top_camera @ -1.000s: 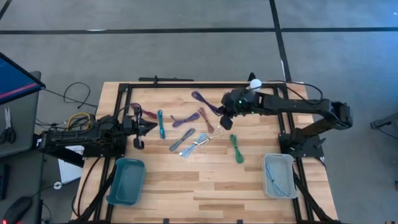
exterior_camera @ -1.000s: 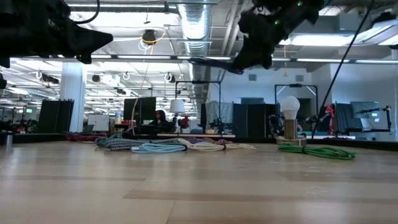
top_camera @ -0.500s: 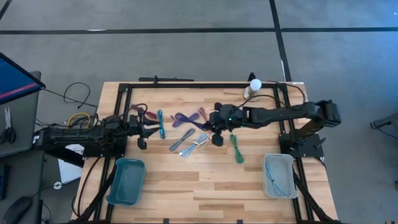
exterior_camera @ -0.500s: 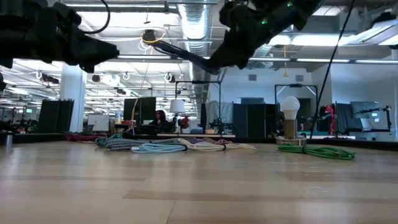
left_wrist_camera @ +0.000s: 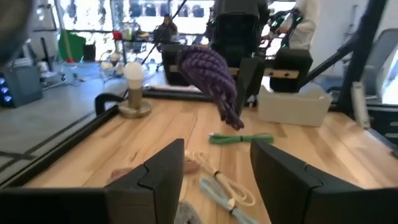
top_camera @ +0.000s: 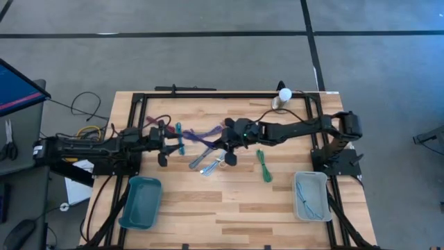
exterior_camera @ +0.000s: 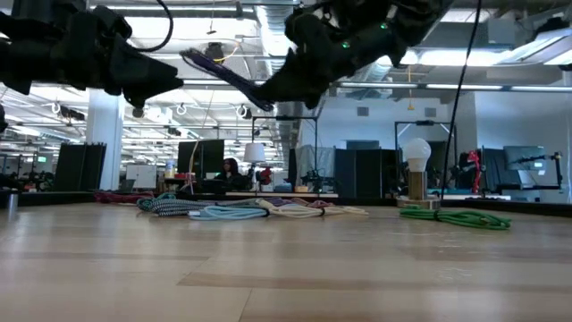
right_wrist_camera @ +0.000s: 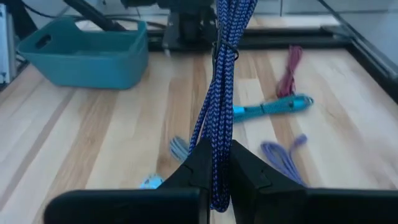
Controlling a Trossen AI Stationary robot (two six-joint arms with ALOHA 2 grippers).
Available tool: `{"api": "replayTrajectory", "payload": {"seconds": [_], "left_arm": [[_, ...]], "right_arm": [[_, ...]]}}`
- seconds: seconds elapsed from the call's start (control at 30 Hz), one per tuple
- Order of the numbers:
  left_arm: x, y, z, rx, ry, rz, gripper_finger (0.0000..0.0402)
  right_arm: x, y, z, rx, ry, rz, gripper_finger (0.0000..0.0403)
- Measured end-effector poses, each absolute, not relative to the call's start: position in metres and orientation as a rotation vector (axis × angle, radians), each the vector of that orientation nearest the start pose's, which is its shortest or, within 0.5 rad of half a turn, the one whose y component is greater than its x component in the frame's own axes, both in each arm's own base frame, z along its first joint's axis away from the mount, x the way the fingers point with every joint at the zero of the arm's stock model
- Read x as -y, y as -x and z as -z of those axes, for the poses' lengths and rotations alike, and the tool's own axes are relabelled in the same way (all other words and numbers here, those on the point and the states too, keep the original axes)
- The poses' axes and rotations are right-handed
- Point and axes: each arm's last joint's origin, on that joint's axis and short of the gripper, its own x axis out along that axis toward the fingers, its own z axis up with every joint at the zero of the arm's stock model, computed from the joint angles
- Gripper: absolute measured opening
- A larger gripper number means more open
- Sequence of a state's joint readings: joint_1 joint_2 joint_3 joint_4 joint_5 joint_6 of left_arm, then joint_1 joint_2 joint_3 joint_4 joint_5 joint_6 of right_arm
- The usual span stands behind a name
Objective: Pick & Place USB Port
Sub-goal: Put the blue patterned USB cable into the blue bin
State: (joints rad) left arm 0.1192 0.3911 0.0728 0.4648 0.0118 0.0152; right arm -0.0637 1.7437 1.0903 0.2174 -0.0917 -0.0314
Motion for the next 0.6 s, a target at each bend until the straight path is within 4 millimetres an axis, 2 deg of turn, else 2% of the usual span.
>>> {"api": "replayTrajectory", "payload": {"seconds": [0.3,0.6], "left_arm": [[-0.013,-0.123,-0.201,0.167,-0.024,-0.070,0.0195],[-0.013,-0.123,-0.201,0.173,-0.033,-0.071,0.0191]], "right_arm": [[0.021,-0.413,-0.211,-0.471,-0.004,-0.059,0.0018],[0.022,-0.420,-0.209,-0.479,-0.005,-0.058,0.0018]]}}
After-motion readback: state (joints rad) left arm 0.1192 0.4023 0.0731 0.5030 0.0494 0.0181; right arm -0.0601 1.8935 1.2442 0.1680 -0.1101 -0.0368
